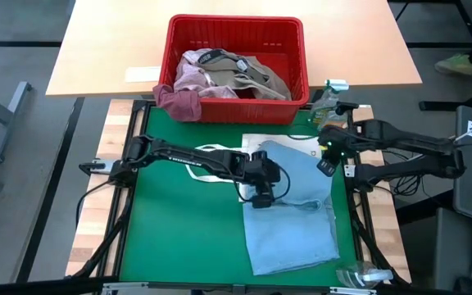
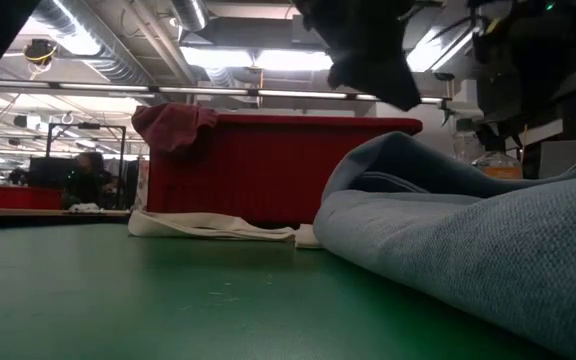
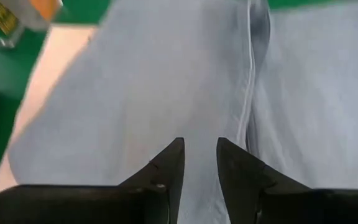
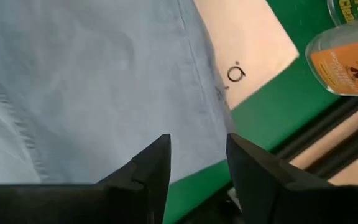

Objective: Fold Laundry from Bin
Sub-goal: Fold the blue pants from the red laundry basket

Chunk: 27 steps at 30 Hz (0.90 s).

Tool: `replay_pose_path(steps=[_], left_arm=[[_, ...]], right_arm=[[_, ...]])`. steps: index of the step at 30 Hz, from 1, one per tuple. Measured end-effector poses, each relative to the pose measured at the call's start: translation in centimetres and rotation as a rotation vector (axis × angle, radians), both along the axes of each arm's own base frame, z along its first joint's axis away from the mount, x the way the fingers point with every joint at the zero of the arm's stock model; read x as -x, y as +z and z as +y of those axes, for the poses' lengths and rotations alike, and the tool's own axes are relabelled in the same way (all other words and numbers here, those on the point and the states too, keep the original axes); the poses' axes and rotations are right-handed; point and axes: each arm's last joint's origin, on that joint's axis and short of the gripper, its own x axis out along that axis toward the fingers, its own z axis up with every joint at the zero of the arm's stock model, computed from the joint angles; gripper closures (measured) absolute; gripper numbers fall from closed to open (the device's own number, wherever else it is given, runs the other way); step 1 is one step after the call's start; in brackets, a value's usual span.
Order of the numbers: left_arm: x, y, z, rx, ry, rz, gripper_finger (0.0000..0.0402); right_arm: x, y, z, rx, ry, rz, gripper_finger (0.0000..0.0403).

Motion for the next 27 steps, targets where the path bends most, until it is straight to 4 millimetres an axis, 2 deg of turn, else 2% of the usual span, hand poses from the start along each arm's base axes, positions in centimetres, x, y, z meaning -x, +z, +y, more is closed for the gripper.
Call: replay_pose_path(steps=[9, 14, 20, 27], left_arm=[[0.6, -1.1, -1.0, -0.012, 0.018, 0.077, 0.0324], [1.0, -4.0, -1.0, 0.035, 0.072, 0.145, 0.0332], [1.9, -6.5, -1.5, 0.041, 0.083, 0.207, 0.0344], [2.0, -7.2, -1.8, 0.041, 0.078, 0.188, 0.0348]], right_arm=[[-1.1, -2.0, -4.6, -0.089, 0.006, 0.142, 0.0249], [-1.1, -3.1, -6.8, -0.149, -0.019, 0.197, 0.0249], [-1.0, -4.2, -8.6, -0.193, -0.001, 0.252, 0.0249], [-1.8, -5.6, -9.6, -0.317, 0.042, 0.252, 0.0249]])
